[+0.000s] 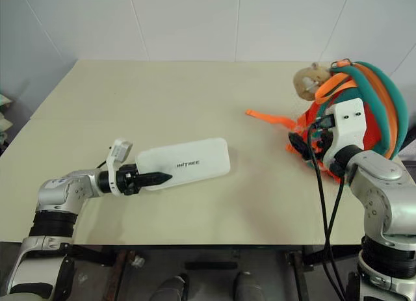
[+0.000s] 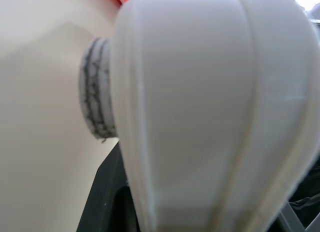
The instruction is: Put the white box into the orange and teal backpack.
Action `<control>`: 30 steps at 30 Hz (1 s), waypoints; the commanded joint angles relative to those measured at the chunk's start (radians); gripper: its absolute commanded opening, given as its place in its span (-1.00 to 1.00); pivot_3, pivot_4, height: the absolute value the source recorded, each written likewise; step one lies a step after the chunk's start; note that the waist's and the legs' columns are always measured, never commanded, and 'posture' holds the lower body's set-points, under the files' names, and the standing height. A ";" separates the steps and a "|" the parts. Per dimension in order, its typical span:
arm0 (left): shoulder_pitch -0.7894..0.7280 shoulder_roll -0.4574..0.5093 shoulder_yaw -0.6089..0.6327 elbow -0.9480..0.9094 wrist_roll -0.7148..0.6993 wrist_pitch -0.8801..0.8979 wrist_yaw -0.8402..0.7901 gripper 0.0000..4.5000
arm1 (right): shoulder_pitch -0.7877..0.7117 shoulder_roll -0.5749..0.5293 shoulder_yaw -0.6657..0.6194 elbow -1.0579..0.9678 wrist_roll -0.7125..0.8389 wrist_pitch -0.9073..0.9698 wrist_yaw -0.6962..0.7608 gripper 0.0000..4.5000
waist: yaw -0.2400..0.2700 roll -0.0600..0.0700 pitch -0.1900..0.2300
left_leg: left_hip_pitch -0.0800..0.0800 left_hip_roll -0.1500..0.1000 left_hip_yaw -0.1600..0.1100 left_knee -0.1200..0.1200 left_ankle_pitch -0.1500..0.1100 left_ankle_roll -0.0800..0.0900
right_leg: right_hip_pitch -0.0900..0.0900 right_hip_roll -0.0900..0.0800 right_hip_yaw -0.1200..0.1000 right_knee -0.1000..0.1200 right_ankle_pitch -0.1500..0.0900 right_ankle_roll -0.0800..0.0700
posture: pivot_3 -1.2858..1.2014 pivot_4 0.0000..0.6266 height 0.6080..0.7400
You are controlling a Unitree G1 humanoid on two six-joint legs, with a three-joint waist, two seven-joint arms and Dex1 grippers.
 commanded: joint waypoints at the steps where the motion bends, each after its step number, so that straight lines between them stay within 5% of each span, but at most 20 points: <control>1: -0.013 0.005 0.004 -0.010 -0.032 -0.012 -0.009 -0.40 | 0.011 -0.032 -0.063 -0.042 -0.006 0.011 -0.033 1.00 | 0.000 0.000 0.000 | 0.000 0.000 0.000 0.000 0.000 0.000 | 0.000 0.000 0.000 0.000 0.000 0.000 | 0.03 -0.52 1.00; 13: -0.035 -0.002 -0.005 -0.008 -0.038 -0.020 0.002 -0.40 | -0.058 0.017 0.026 0.137 -0.096 -0.164 -0.141 1.00 | -0.002 0.000 0.000 | 0.000 0.000 0.001 0.000 0.000 0.000 | -0.001 0.000 0.000 0.000 0.000 -0.001 | 0.03 -0.52 1.00; 19: -0.016 0.007 0.024 -0.039 -0.055 -0.023 0.029 -0.40 | -0.189 0.043 0.157 0.444 -0.232 -0.436 -0.174 1.00 | -0.004 0.000 0.000 | 0.001 0.001 0.002 0.000 0.000 0.000 | -0.002 0.000 0.000 0.001 0.000 -0.001 | 0.03 -0.52 1.00; 27: 0.042 0.019 0.081 -0.106 -0.090 -0.016 0.073 -0.40 | -0.330 0.106 0.172 0.875 -0.303 -0.743 -0.225 1.00 | -0.006 0.000 0.000 | -0.002 0.001 0.004 -0.003 0.000 0.000 | -0.007 0.000 0.001 0.003 0.000 -0.001 | 0.03 -0.52 1.00; 30: 0.063 0.020 0.095 -0.126 -0.103 -0.016 0.091 -0.40 | -0.361 0.123 0.172 1.002 -0.311 -0.890 -0.218 0.72 | -0.006 0.000 0.000 | -0.002 0.001 0.004 -0.003 0.000 0.000 | -0.007 0.000 0.001 0.002 0.000 -0.001 | 0.03 -0.52 1.00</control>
